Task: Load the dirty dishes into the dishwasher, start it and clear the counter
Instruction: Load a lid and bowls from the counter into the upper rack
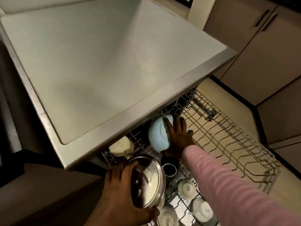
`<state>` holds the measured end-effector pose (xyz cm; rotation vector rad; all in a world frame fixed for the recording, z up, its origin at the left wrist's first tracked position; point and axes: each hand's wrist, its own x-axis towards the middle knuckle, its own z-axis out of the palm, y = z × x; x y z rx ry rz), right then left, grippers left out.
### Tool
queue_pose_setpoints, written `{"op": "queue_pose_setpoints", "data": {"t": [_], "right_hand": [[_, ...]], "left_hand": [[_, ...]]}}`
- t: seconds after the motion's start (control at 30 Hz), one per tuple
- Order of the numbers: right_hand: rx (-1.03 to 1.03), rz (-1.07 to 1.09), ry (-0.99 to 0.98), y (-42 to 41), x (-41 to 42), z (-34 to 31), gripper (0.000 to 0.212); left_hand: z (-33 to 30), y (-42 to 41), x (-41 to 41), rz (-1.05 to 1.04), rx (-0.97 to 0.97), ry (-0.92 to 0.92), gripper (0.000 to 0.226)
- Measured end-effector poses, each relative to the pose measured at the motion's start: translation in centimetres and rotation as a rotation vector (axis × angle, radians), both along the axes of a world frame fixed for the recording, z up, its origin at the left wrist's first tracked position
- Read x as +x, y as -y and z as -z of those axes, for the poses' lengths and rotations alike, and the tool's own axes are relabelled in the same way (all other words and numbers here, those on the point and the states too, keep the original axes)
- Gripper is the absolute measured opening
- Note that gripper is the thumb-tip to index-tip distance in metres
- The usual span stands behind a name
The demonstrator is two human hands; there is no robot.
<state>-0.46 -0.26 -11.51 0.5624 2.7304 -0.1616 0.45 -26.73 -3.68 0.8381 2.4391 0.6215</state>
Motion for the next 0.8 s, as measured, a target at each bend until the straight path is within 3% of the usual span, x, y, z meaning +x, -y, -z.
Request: {"op": "queue_pose_setpoints", "data": {"t": [0.13, 0.4, 0.53, 0.6, 0.7, 0.8], "right_hand": [[-0.067, 0.081, -0.064, -0.3, -2.0, 3.7, 0.138], [-0.025, -0.033, -0.049, -0.2, -2.8, 6.5, 0.127], [-0.064, -0.055, -0.069, -0.5, -2.5, 6.8, 0.128], [-0.178, -0.015, -0.120, -0.7, -2.1, 6.6, 0.126], [-0.417, 0.281, -0.387, -2.1, -0.3, 5.2, 0.108], [-0.480, 0.575, -0.661, -4.9, 3.4, 3.8, 0.075]], "left_hand": [[1.6, -1.3, 0.5, -0.020, 0.086, -0.142, 0.104], [2.8, -3.8, 0.4, 0.036, 0.171, -0.320, 0.082], [3.3, -4.4, 0.6, -0.102, 0.148, -0.107, 0.102], [2.8, -4.8, 0.5, -0.133, 0.163, 0.009, 0.106], [1.1, -6.1, -0.1, -0.091, 0.134, 0.147, 0.105], [1.3, -7.0, -1.3, -0.093, 0.160, 0.192, 0.106]]}}
